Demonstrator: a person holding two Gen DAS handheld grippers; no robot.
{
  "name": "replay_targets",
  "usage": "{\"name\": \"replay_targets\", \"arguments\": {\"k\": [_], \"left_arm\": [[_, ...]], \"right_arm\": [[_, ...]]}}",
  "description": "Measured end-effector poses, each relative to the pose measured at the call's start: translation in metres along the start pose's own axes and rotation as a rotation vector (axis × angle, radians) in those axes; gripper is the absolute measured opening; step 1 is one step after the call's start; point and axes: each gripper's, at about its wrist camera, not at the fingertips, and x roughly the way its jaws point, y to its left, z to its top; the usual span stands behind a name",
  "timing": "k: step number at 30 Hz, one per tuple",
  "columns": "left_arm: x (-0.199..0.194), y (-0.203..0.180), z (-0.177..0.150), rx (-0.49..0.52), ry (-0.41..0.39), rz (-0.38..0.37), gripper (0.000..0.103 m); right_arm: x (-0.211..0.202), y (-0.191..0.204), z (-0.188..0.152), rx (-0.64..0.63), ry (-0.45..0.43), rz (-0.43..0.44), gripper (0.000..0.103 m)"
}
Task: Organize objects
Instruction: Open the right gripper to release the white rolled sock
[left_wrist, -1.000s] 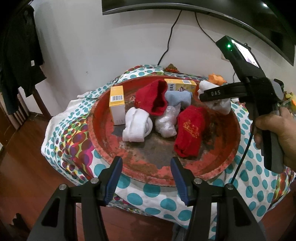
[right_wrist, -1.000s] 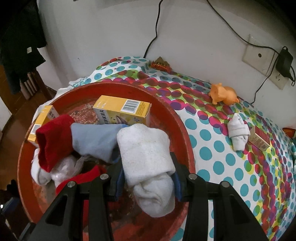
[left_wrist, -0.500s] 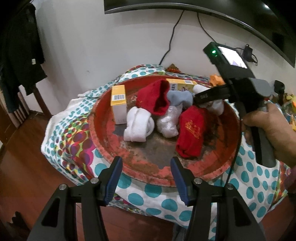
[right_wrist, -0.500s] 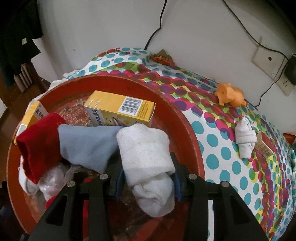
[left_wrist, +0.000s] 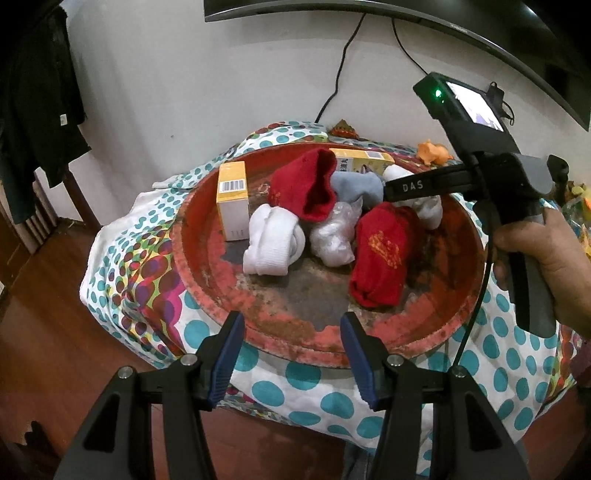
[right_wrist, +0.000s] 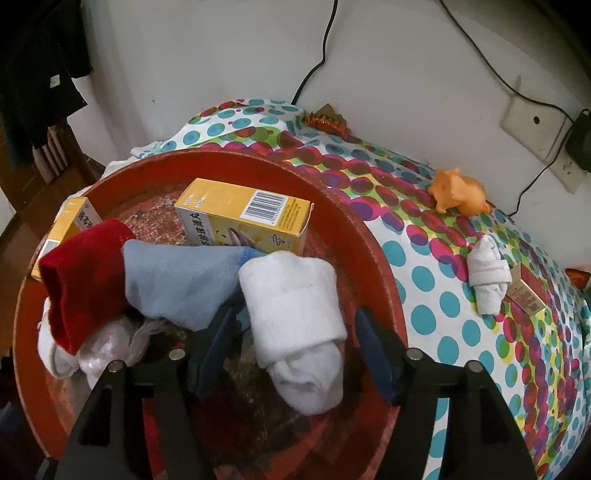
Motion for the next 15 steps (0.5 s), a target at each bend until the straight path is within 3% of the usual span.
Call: {"name": "replay_targets", "arguments": {"k": [10,15], "left_arm": [[0.001,-0.005,-0.003,0.019,-0.001,0.01,0.055],[-0.004,-0.01,-0.004,0.038,-0.03,0.018,0.055]], "right_arm": [[-0.038,-0.009,-0.022,0.008,-0.069,0.065,0.066],[-0.059,-0.033,-0.038,0.055,-0.109,0.097,0.066]]}}
